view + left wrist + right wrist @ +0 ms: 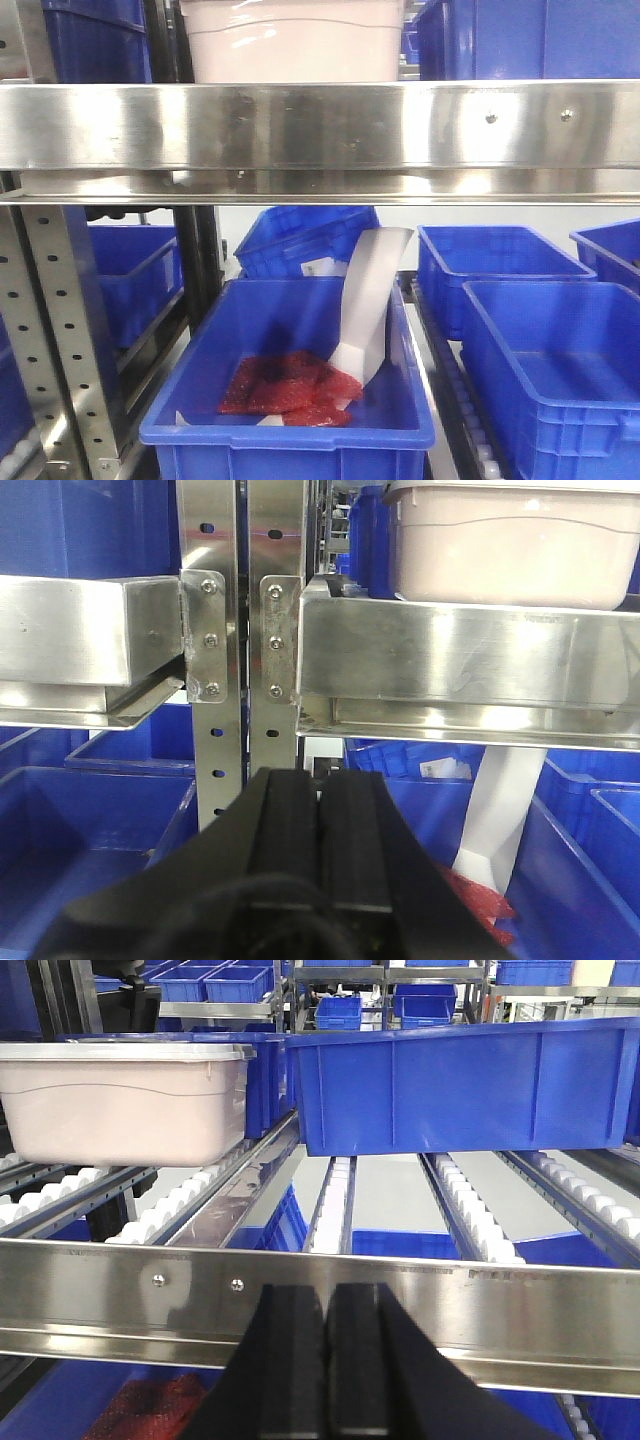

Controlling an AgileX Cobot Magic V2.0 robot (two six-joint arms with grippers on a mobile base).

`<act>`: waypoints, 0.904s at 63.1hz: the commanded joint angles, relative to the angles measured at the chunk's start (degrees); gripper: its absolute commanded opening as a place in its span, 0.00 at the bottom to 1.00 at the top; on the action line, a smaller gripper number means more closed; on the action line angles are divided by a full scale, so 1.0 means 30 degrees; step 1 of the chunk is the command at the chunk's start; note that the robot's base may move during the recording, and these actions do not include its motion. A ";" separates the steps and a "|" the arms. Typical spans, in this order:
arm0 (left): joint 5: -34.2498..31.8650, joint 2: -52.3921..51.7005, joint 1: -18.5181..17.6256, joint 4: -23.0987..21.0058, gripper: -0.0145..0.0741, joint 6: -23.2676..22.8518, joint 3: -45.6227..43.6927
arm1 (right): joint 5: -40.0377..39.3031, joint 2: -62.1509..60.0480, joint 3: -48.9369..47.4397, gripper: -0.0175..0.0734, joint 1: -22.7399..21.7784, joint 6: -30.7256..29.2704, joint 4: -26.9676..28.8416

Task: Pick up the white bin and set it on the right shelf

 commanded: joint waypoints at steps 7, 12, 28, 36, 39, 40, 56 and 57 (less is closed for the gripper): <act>-0.1820 -0.0010 -0.0142 -0.0025 0.03 -0.0141 -0.0002 | -0.1432 0.0150 -0.0531 0.27 0.0022 0.0045 0.0225; -0.1820 -0.0010 -0.0142 -0.0025 0.03 -0.0141 -0.0002 | -0.1425 0.0150 -0.0531 0.27 0.0022 0.0021 0.0200; -0.1820 -0.0010 -0.0142 -0.0025 0.03 -0.0141 -0.0002 | -0.1972 -0.0226 0.0536 0.27 0.0067 0.6337 -0.8616; -0.1820 -0.0010 -0.0142 -0.0025 0.03 -0.0141 -0.0002 | -0.4273 -0.1371 0.2768 0.27 0.0412 0.9533 -1.1575; -0.1820 -0.0010 -0.0142 -0.0025 0.03 -0.0141 -0.0002 | -0.5155 -0.1866 0.3777 0.27 0.0412 0.9533 -1.1460; -0.1820 -0.0010 -0.0142 -0.0025 0.03 -0.0141 -0.0002 | -0.5359 -0.2013 0.4057 0.27 0.0412 0.9513 -1.1391; -0.1820 -0.0010 -0.0142 -0.0025 0.03 -0.0141 -0.0002 | -0.6765 -0.4873 0.7939 0.27 0.0412 0.9260 -1.0073; -0.1820 -0.0010 -0.0142 -0.0025 0.03 -0.0141 -0.0002 | -0.6744 -0.5042 0.8076 0.27 0.0412 0.9260 -1.0073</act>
